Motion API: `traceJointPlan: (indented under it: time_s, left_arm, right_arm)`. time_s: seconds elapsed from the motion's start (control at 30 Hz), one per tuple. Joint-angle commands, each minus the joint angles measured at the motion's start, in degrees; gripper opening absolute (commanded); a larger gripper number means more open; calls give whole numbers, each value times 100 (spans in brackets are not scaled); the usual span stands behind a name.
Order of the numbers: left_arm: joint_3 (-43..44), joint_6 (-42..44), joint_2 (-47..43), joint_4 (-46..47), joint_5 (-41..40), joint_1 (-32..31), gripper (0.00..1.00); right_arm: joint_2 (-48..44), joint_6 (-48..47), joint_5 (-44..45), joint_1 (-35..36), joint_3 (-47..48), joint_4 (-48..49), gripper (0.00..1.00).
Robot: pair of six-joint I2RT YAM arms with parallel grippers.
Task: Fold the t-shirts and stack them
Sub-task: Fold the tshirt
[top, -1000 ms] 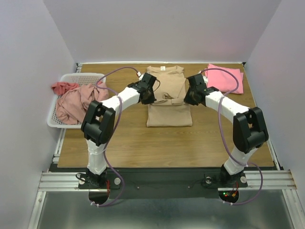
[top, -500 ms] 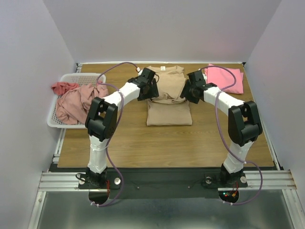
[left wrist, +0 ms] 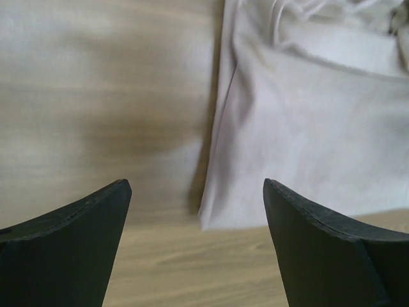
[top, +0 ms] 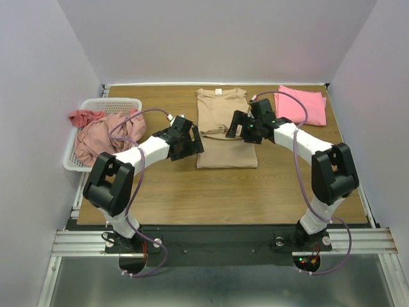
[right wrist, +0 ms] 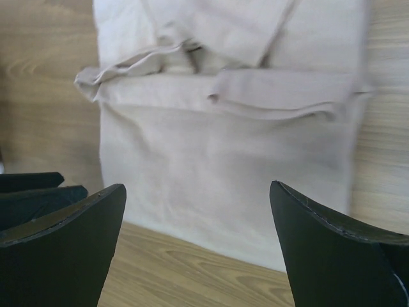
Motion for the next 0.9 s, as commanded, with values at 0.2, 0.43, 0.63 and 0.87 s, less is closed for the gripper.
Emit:
traceJointPlan:
  time_s: [0.2, 0.43, 0.63, 0.87]
  left_arm:
    - [-1211, -556, -376, 978, 481, -116, 96]
    - [-1053, -539, 2, 916, 411, -142, 96]
    - [-1167, -627, 37, 916, 297, -204, 95]
    - [-1307, -644, 72, 890, 296, -221, 92]
  right_arm:
    - [1076, -94, -371, 549, 724, 608, 100]
    - [1692, -147, -64, 584, 1278, 643, 100]
    - [2035, -156, 437, 584, 1796, 643, 100]
    - [2387, -287, 1149, 584, 2534, 643, 100]
